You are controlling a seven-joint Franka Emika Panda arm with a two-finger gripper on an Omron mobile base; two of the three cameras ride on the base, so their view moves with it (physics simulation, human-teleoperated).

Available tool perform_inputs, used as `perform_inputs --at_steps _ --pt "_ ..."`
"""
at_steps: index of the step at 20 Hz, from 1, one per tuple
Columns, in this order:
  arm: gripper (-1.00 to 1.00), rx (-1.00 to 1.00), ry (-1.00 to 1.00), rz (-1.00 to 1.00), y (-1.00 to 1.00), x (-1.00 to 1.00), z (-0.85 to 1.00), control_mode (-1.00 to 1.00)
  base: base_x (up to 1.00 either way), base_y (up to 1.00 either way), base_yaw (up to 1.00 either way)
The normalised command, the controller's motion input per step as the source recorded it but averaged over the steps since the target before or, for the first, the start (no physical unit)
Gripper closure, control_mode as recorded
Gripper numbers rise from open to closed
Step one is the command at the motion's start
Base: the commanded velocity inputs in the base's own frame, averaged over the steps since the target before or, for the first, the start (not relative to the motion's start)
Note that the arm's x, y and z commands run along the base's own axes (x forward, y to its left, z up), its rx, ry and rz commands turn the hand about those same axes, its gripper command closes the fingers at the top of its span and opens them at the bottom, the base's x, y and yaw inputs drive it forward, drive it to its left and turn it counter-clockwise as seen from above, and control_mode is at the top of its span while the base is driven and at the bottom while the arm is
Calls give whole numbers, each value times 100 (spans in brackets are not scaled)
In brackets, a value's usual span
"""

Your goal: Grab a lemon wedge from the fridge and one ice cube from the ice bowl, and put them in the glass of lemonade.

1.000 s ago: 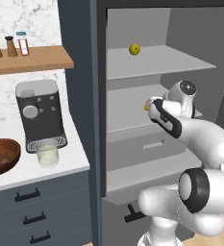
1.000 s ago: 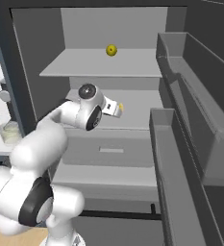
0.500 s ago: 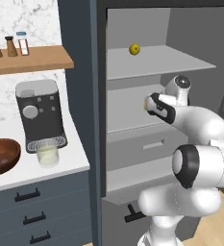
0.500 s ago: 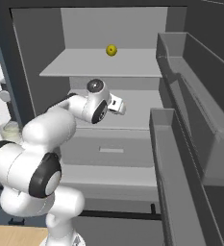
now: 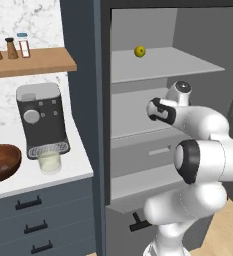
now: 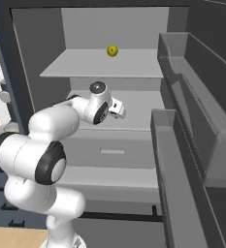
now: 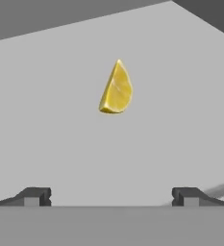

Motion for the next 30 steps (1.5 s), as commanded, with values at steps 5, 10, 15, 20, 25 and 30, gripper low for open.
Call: perform_inputs --at_steps 5,10,15,20,25,30 --pt "-100 0 0 0 9 14 -23 -100 0 0 0" --pt "-100 0 0 0 -1 23 5 -100 0 0 0" --pt "-100 0 0 0 -1 38 6 -100 0 0 0" --pt "-100 0 0 0 -7 22 5 -100 0 0 0" --pt "-100 0 0 0 -8 0 0 -100 0 0 0" --pt "-100 0 0 -1 -15 5 -2 -100 0 0 0"
